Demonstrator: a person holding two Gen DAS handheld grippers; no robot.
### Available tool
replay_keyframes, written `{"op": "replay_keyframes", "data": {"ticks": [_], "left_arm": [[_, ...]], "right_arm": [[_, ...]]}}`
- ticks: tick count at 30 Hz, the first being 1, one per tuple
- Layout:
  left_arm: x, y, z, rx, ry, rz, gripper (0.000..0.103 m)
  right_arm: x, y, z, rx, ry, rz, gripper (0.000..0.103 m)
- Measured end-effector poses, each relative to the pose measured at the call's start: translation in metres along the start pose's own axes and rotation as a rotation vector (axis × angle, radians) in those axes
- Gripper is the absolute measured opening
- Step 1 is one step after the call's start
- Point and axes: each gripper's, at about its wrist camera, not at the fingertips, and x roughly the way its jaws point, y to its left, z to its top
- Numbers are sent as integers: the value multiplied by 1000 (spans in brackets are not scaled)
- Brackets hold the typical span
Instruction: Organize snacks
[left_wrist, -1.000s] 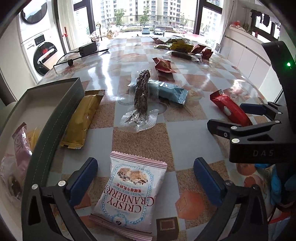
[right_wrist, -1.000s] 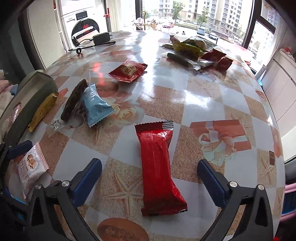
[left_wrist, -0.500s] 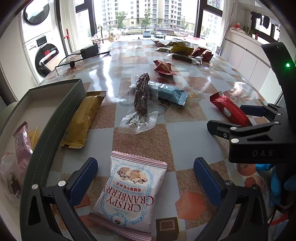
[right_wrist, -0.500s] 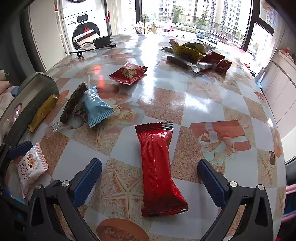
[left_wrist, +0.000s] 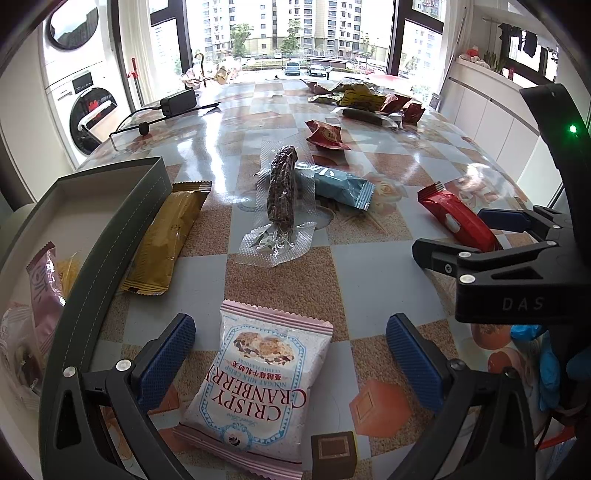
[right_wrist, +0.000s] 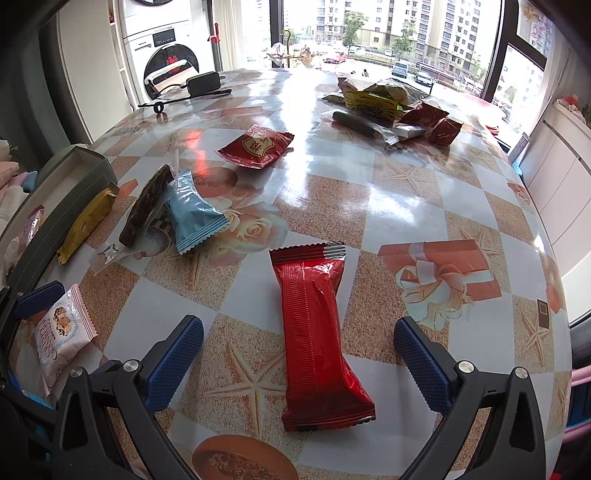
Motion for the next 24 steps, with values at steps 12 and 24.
{"op": "replay_keyframes", "data": {"ticks": [12,24], "left_arm": [[0,0,-1,-1,-1,1,103],[-3,-10,13,28,155,-15,90]], "right_arm": [[0,1,-1,0,0,0,103],[8,2,28,9,180,-6,93]]}}
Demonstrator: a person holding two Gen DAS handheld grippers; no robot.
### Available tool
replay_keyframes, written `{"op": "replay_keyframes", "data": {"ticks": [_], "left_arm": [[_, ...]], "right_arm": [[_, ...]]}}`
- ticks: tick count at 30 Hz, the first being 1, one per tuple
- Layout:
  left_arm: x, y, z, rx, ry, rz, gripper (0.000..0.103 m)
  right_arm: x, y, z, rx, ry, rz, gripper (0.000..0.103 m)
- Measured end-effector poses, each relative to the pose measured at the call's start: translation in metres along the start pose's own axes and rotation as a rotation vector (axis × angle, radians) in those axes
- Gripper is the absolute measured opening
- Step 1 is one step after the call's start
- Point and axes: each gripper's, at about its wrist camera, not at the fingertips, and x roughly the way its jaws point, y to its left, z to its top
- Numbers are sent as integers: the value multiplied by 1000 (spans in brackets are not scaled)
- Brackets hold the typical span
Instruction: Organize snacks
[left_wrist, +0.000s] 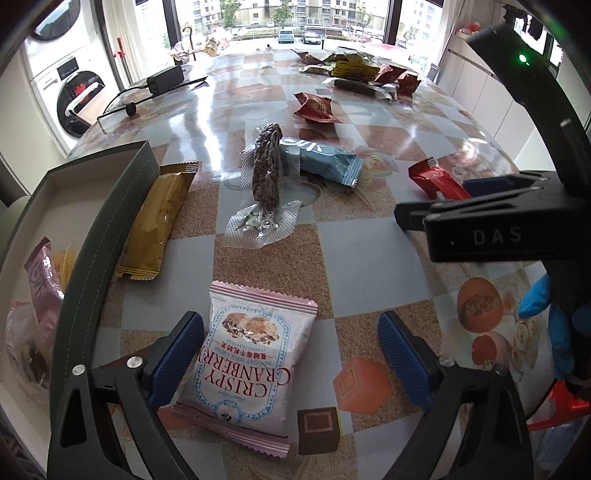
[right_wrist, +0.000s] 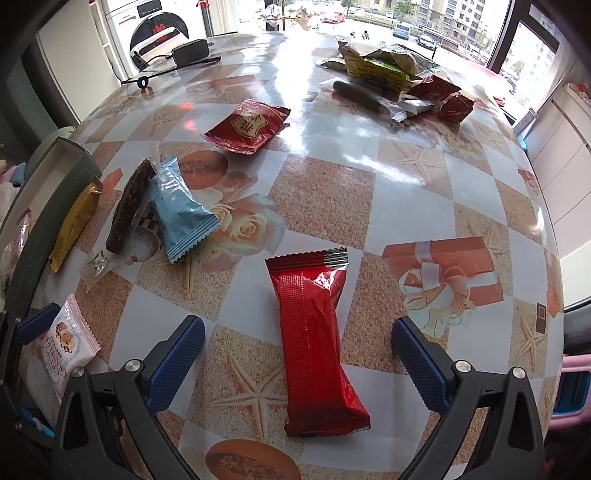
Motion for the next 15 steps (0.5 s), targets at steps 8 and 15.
{"op": "replay_keyframes", "data": {"ticks": [8,15], "left_arm": [[-9,-6,-2,22,18,-35,48],[-25,0,-5,-18,-5,-71,45]], "right_arm": [[-13,-2,-5,18,13,85,26],[-34,-13,-23,66,-16,174,26]]}}
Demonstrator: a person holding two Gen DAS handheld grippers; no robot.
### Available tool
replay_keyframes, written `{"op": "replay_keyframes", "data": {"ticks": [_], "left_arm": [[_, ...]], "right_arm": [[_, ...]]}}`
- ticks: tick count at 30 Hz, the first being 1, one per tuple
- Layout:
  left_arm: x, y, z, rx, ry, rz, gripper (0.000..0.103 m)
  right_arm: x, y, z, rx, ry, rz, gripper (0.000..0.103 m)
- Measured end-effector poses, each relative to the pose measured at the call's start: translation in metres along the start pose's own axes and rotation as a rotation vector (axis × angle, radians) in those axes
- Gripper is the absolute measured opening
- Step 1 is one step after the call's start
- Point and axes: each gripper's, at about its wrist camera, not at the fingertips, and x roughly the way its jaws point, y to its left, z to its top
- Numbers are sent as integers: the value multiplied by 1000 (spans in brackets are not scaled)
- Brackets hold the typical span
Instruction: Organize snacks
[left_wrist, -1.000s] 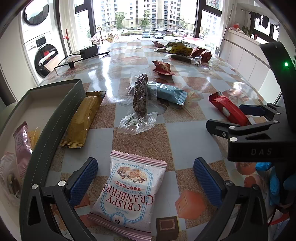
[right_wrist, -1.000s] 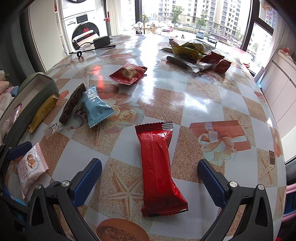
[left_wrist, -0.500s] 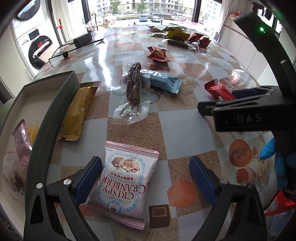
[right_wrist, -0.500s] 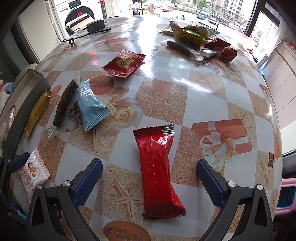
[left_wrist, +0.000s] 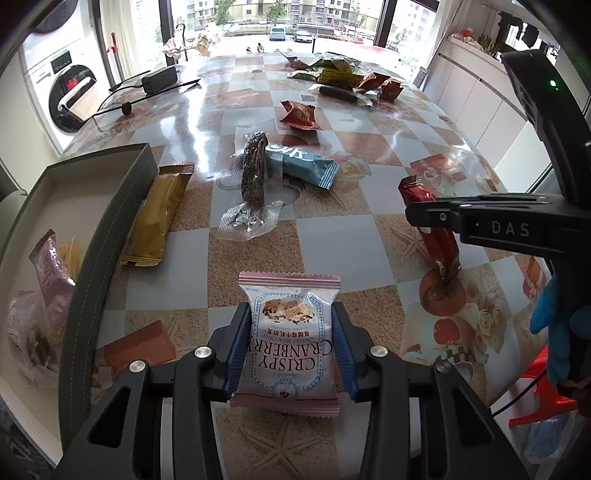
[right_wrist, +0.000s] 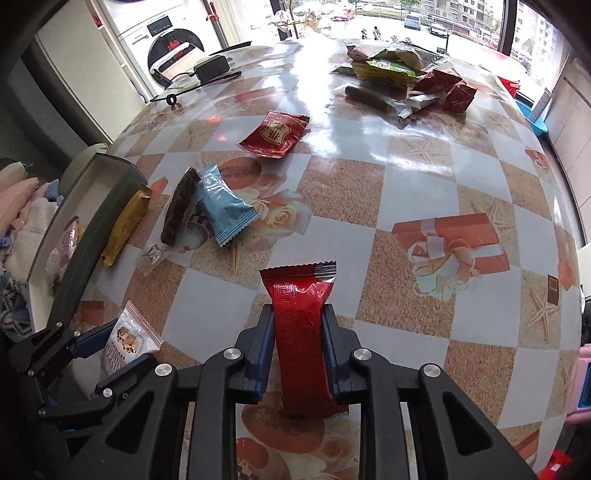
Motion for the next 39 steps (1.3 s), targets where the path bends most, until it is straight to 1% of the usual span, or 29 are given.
{"op": "replay_keyframes", "data": {"ticks": [7,9,12,13,15,16,17,18,19,21,24,26,27,28,29,30,32,35,39], "left_arm": [[-19,5,2,-13,-33,-6,45],[-24,8,3,-14,-47,-4,45],[-24,11,2,-21,-47,-3,45],[-22,13,1,-25,-40,-3,45],[-16,14,0,-30,-22,2,45],[-13,15,-1,-31,-10,12,45],[-9,16,-2,-34,5,31,46],[-5,16,-2,-38,18,52,46],[-2,18,-3,-42,30,70,47],[3,20,-6,-51,50,83,54],[7,20,-10,-47,63,103,58],[8,17,-11,-34,60,115,58],[8,15,-11,-30,60,115,58],[9,13,-11,-25,59,114,57],[8,12,-12,-23,56,108,50],[8,11,-13,-23,54,91,47],[6,10,-14,-27,50,79,45],[-1,15,-15,-69,42,20,44],[-19,17,-10,-80,-2,15,44]], "right_arm": [[-19,4,2,16,-35,54,26],[-20,9,3,2,-35,50,26],[-5,14,5,-18,21,27,26],[3,15,5,-17,49,21,26],[13,18,1,-18,73,-14,26],[16,20,0,-27,75,-27,31],[15,22,-1,-37,61,-32,39],[15,24,-2,-46,65,-50,50],[15,26,-2,-56,61,-64,67],[12,26,-4,-71,54,-86,67],[16,19,-8,-61,76,-98,67],[15,20,-12,-80,65,-121,64],[14,23,-14,-102,60,-144,59],[12,28,-18,-127,50,-150,45],[10,30,-20,-138,49,-137,28],[9,32,-22,-145,50,-136,25],[8,35,-26,-147,44,-124,24],[2,32,-26,-102,31,-40,23],[-13,34,-18,-80,6,31,23]]}}
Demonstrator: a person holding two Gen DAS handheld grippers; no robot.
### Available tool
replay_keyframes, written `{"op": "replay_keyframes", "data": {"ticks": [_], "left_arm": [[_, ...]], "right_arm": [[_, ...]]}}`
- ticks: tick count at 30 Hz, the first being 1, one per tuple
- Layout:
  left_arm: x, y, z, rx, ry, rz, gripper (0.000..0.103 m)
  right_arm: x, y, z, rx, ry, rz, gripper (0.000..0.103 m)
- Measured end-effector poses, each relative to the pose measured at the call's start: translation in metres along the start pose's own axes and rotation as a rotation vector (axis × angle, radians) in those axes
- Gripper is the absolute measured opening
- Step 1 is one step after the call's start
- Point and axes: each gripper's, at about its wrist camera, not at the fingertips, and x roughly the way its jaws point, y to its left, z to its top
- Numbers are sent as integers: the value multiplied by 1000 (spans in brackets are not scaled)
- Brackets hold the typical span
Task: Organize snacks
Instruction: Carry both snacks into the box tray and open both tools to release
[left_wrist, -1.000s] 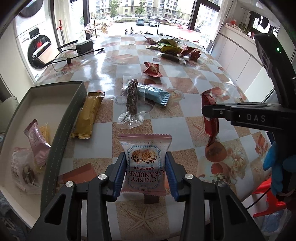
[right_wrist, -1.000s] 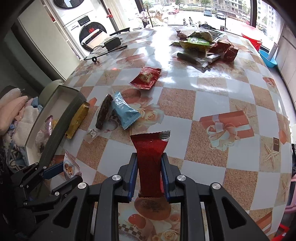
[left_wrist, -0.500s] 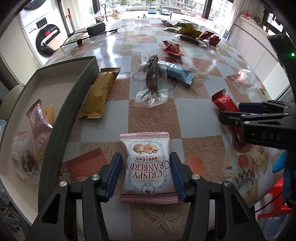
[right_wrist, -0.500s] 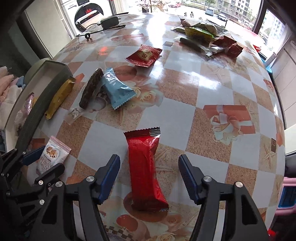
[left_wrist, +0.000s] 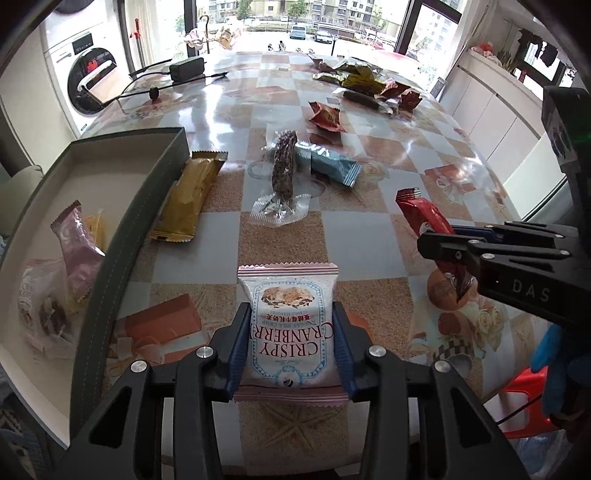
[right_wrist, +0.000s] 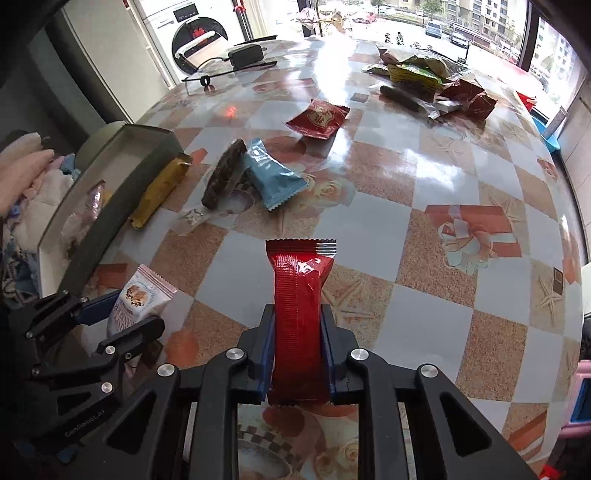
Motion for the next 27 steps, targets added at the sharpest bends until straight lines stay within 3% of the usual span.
{"op": "replay_keyframes", "data": {"ticks": [7,13,19,27], "left_arm": [[-40,20,13,-21,-102,-6,44],[-63,65,21,-80,-175,57,44],[-64,130,21,-200,-181,114,44],[-51,182,8,-288,-157,157,44]], "right_arm": [[-14,30,25,-8,-22,92,23],[-10,78,44,-59,-18,157,23],[7,131,71,-101,-10,227,23],[36,192,105,-121,-1,276,23]]}}
